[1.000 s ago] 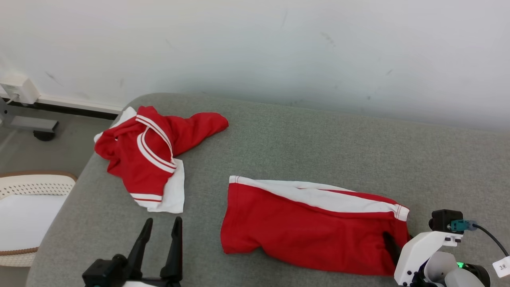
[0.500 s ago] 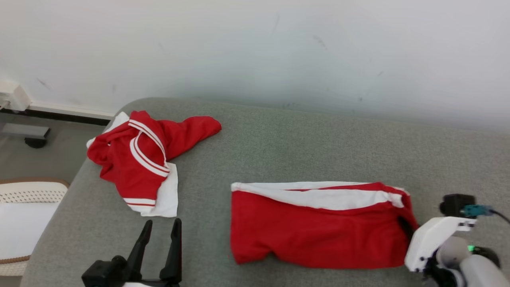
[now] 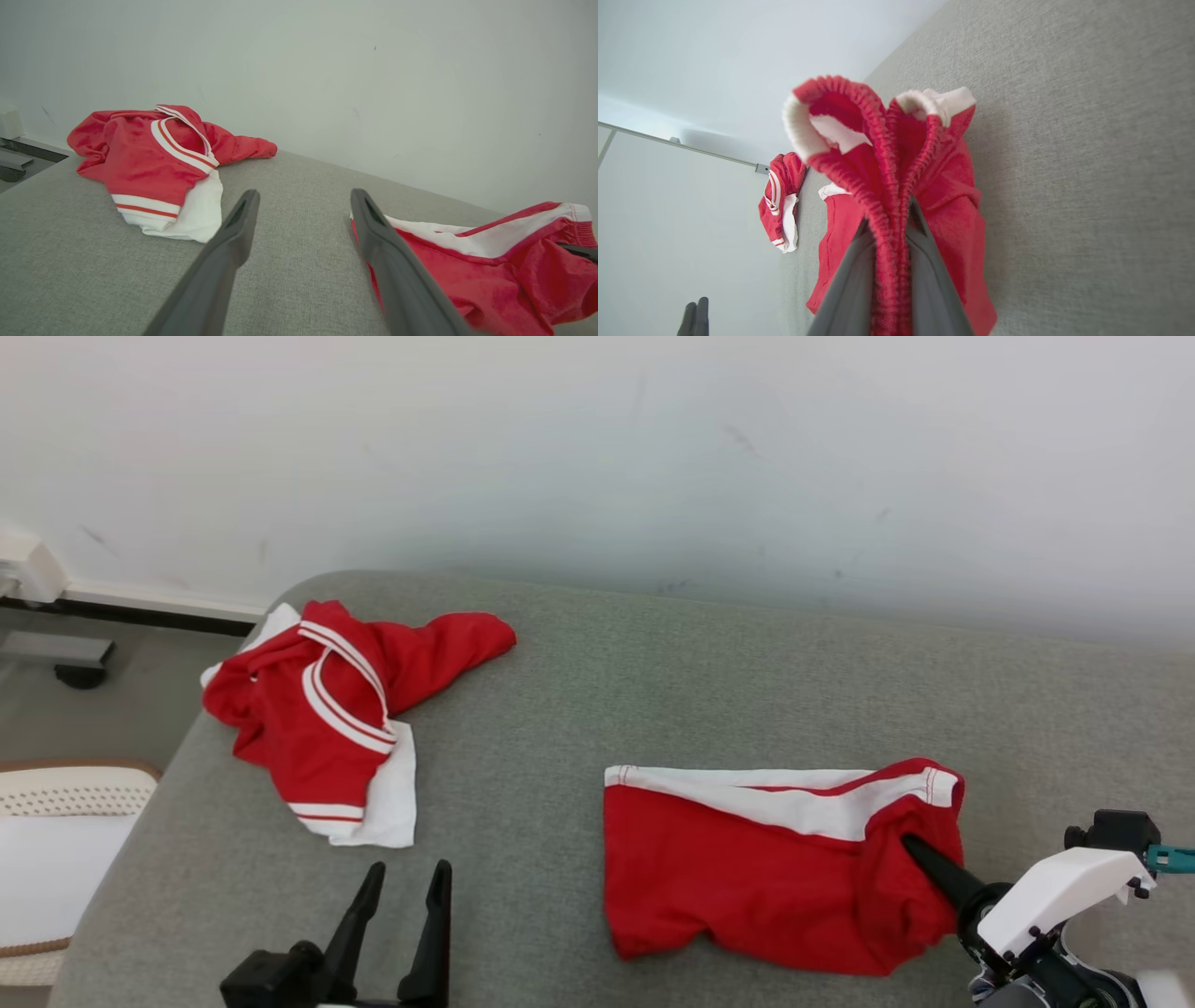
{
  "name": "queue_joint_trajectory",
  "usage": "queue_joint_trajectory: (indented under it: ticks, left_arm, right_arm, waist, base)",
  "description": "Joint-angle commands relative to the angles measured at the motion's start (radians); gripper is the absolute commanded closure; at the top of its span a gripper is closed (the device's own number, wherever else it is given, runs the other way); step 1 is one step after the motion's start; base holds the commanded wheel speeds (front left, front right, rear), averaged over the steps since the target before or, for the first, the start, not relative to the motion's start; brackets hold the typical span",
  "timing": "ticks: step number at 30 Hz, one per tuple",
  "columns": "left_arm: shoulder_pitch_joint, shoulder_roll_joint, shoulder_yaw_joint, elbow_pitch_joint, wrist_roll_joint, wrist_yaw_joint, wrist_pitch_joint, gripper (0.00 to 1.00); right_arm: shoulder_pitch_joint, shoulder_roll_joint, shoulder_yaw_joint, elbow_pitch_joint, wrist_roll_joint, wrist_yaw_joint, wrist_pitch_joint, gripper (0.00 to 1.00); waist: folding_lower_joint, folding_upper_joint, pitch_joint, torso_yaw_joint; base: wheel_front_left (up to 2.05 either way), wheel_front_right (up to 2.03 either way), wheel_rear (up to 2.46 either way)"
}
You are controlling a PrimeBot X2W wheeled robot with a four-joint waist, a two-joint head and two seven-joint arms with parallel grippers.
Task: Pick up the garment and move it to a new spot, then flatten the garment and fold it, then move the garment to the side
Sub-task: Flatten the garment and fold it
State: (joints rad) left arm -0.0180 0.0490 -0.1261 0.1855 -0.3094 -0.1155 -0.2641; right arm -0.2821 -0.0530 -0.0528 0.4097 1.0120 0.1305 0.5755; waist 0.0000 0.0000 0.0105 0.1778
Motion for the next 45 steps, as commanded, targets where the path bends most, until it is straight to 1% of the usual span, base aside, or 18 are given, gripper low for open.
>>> queue_joint_trajectory:
  ticks: [1,4,7,10,11,17,22,29,30,31,32,33,34,37,41,43,45]
  left_arm:
    - [-0.003,0.003,-0.001,0.005,-0.005,-0.005,0.000,0.00]
    - [-0.010,0.003,-0.013,0.014,-0.015,-0.004,0.000,0.00]
    - [-0.017,0.003,-0.022,0.019,-0.023,0.001,0.000,0.00]
    - [-0.021,0.003,-0.028,0.022,-0.033,0.003,0.000,0.00]
    - [-0.021,0.003,-0.028,0.022,-0.033,0.003,0.000,0.00]
    - [-0.021,0.003,-0.042,0.025,-0.056,0.012,0.000,0.00]
    - [-0.021,0.003,-0.053,0.022,-0.064,0.022,0.000,0.00]
    - [-0.021,0.003,-0.057,0.022,-0.076,0.033,0.000,0.00]
    - [-0.020,0.003,-0.058,0.023,-0.078,0.034,0.000,0.00]
    - [-0.020,0.003,-0.059,0.024,-0.079,0.033,0.000,0.00]
    - [-0.020,0.003,-0.060,0.025,-0.080,0.033,0.000,0.00]
    - [-0.020,0.003,-0.062,0.026,-0.081,0.034,0.000,0.00]
    - [-0.019,0.003,-0.063,0.027,-0.084,0.034,0.000,0.00]
    - [-0.020,0.003,-0.065,0.034,-0.088,0.035,0.000,0.00]
    - [-0.014,0.003,-0.058,0.038,-0.087,0.039,0.000,0.00]
    - [-0.010,0.003,-0.052,0.037,-0.084,0.040,0.000,0.00]
    - [-0.006,0.003,-0.045,0.034,-0.079,0.041,0.000,0.00]
  right_arm:
    - [0.004,-0.001,0.003,0.000,0.036,0.000,0.006,1.00]
    - [-0.026,0.003,0.068,0.037,0.155,0.000,-0.016,1.00]
    - [-0.062,0.000,0.144,0.099,0.222,0.000,-0.054,1.00]
    - [-0.110,0.001,0.209,0.172,0.259,0.000,-0.097,1.00]
    - [-0.110,0.001,0.209,0.172,0.259,0.000,-0.097,1.00]
    - [-0.219,0.001,0.310,0.339,0.299,0.000,-0.155,1.00]
    - [-0.306,0.001,0.394,0.457,0.344,0.000,-0.151,1.00]
    - [-0.402,0.001,0.515,0.567,0.384,0.000,-0.116,1.00]
    - [-0.412,0.001,0.532,0.576,0.387,0.000,-0.108,0.97]
    - [-0.420,0.001,0.550,0.584,0.389,0.000,-0.102,0.71]
    - [-0.426,0.001,0.562,0.589,0.398,0.000,-0.102,0.50]
    - [-0.433,0.001,0.572,0.592,0.409,0.000,-0.101,0.02]
    - [-0.438,0.001,0.583,0.593,0.421,0.000,-0.098,0.00]
    - [-0.440,0.001,0.613,0.579,0.472,0.000,-0.092,0.00]
    - [-0.448,0.001,0.641,0.550,0.510,0.000,-0.117,0.00]
    - [-0.455,0.001,0.634,0.518,0.511,0.000,-0.144,0.00]
    - [-0.447,-0.017,0.614,0.452,0.514,0.000,-0.180,0.00]
  waist:
    - [0.0000,0.0000,0.001,0.013]
    - [0.0000,0.0000,0.004,0.041]
    - [0.0000,0.0000,0.007,0.076]
    - [0.0000,0.0000,0.012,0.110]
    - [0.0000,0.0000,0.012,0.110]
    - [0.0000,0.0000,0.017,0.164]
    - [0.0000,0.0000,0.017,0.185]
    - [0.0000,0.0000,0.015,0.186]
    - [0.0000,0.0000,0.015,0.185]
    - [0.0000,0.0000,0.014,0.183]
    - [0.0000,0.0000,0.014,0.182]
    - [0.0000,0.0000,0.013,0.181]
    - [0.0000,0.0000,0.012,0.180]
    - [0.0000,0.0000,0.010,0.175]
    - [0.0000,0.0000,0.003,0.161]
    - [0.0000,0.0000,-0.002,0.149]
    - [0.0000,0.0000,-0.006,0.135]
  base:
    - [0.00,0.00,0.00]
    - [0.00,0.00,0.00]
    - [0.00,0.00,0.00]
    - [0.00,0.00,0.00]
    - [0.00,0.00,0.00]
    - [0.00,0.00,0.00]
    - [0.00,0.00,0.00]
    - [0.00,0.00,0.00]
    - [0.00,0.00,0.00]
    - [0.00,0.00,0.00]
    - [0.00,0.00,0.00]
    - [0.00,0.00,0.00]
    - [0.00,0.00,0.00]
    - [0.00,0.00,0.00]
    - [0.00,0.00,0.00]
    - [0.00,0.00,0.00]
    - [0.00,0.00,0.00]
